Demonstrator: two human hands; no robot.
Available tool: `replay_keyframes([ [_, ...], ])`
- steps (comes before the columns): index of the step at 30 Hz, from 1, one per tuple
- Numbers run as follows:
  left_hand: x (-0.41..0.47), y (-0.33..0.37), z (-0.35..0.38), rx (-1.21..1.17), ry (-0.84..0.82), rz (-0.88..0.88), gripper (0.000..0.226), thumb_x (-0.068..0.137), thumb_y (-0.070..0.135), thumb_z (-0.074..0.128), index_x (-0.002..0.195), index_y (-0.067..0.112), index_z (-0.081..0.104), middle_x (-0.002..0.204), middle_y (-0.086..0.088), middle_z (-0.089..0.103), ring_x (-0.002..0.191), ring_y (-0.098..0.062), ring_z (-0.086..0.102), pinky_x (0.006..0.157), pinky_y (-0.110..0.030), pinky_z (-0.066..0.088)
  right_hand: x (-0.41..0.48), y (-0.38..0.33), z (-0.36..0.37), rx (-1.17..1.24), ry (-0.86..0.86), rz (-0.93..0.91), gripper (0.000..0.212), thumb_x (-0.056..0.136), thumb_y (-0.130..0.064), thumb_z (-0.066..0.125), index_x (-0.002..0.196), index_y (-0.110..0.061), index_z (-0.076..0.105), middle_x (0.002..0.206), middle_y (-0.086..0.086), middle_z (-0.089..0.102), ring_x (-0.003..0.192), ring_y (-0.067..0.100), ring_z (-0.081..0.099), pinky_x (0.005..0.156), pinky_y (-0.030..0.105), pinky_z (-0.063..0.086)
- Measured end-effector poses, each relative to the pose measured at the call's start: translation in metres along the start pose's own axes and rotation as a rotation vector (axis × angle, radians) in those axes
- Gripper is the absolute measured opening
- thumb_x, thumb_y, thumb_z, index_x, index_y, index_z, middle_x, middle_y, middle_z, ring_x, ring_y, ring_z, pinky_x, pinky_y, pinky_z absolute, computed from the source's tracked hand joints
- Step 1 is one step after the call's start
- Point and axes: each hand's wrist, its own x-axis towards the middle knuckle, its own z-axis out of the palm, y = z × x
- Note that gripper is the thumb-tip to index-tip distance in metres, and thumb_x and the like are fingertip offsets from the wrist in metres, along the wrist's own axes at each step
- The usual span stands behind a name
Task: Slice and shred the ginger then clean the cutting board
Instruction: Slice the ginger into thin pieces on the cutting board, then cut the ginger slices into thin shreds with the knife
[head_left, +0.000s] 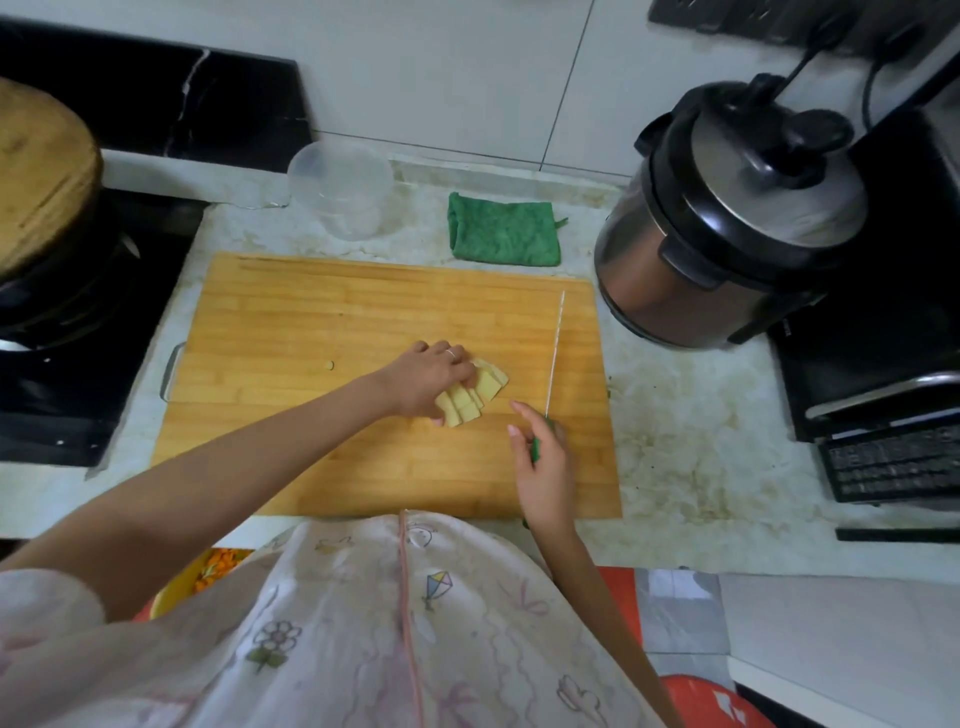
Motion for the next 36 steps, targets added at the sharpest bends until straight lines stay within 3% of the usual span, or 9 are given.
replay_keyframes([
  [6,-0.001,-0.003,0.006,-0.265,0.021,0.063,0.039,0.076,0.01,0.074,0.111,0.014,0.056,0.117,-0.004,0.051,0.113,-0.02,0.047,0.073,-0.026,0.037,0.001,-0.002,-0.001,-0.013,-0.048,-0.016,0.03,0.096,-0.023,0.054,0.125,-0.025,0.06,0.103,0.001,0.052,0.081,-0.007,0.053,0.07,0.004,0.038],
  [11,-0.005,-0.007,0.01,-0.398,0.015,0.056,0.046,0.075,0.009,0.076,0.117,0.013,0.058,0.119,-0.003,0.054,0.112,-0.02,0.05,0.082,-0.029,0.042,0.001,-0.001,0.0,-0.022,-0.065,-0.014,0.031,0.096,-0.022,0.055,0.126,-0.026,0.059,0.098,-0.003,0.048,0.079,-0.01,0.051,0.071,0.005,0.039],
  [18,-0.006,-0.004,0.001,-0.306,0.129,0.095,0.026,0.077,0.016,0.076,0.102,0.015,0.07,0.112,0.002,0.064,0.1,-0.02,0.061,0.074,-0.021,0.032,0.0,-0.002,-0.002,-0.027,-0.053,-0.017,0.031,0.095,-0.022,0.055,0.126,-0.027,0.059,0.096,-0.005,0.046,0.079,-0.01,0.051,0.068,0.006,0.038],
  [21,-0.008,-0.005,0.003,-0.281,0.145,0.113,0.024,0.079,0.02,0.076,0.102,0.016,0.071,0.11,0.004,0.067,0.103,-0.019,0.061,0.081,-0.024,0.034,-0.001,-0.002,-0.003,-0.037,-0.041,-0.026,0.031,0.096,-0.021,0.054,0.126,-0.028,0.059,0.094,-0.009,0.045,0.076,-0.011,0.051,0.067,0.005,0.038],
  [24,-0.014,-0.005,0.01,-0.254,0.24,0.14,0.023,0.08,0.022,0.075,0.102,0.016,0.072,0.106,0.004,0.07,0.101,-0.02,0.063,0.089,-0.032,0.039,-0.003,0.0,-0.002,-0.039,-0.041,-0.019,0.032,0.096,-0.019,0.054,0.126,-0.028,0.059,0.091,-0.013,0.045,0.075,-0.007,0.051,0.067,0.006,0.039],
  [30,-0.042,0.001,0.027,-0.374,0.48,0.142,0.018,0.083,0.024,0.066,0.095,0.014,0.073,0.093,0.002,0.072,0.085,-0.021,0.067,0.078,-0.029,0.046,-0.006,0.002,-0.001,-0.06,-0.064,-0.055,0.038,0.097,-0.015,0.051,0.126,-0.039,0.053,0.088,-0.013,0.046,0.066,0.003,0.05,0.062,0.011,0.038],
  [33,-0.067,0.003,0.039,-0.494,0.593,-0.001,0.031,0.09,0.031,0.05,0.098,0.009,0.07,0.093,-0.001,0.068,0.078,-0.023,0.065,0.068,-0.03,0.049,-0.006,-0.004,-0.003,-0.06,-0.14,-0.063,0.05,0.099,-0.016,0.045,0.135,-0.048,0.032,0.11,-0.025,0.048,0.082,-0.015,0.05,0.072,0.006,0.037],
  [35,-0.084,0.0,0.051,-0.675,0.71,-0.256,0.028,0.092,0.027,0.05,0.099,0.005,0.065,0.094,-0.005,0.064,0.079,-0.025,0.061,0.066,-0.032,0.046,-0.004,-0.012,-0.004,-0.039,-0.224,-0.065,0.062,0.1,-0.018,0.042,0.141,-0.05,0.008,0.132,-0.047,0.025,0.109,-0.031,0.033,0.084,-0.003,0.031],
  [36,-0.092,-0.003,0.057,-0.784,0.769,-0.412,0.024,0.093,0.024,0.05,0.099,0.004,0.063,0.094,-0.007,0.061,0.081,-0.026,0.058,0.068,-0.032,0.044,-0.002,-0.016,-0.003,-0.005,-0.266,-0.051,0.066,0.101,-0.019,0.042,0.141,-0.05,0.001,0.134,-0.049,0.014,0.111,-0.032,0.029,0.084,-0.004,0.031],
])
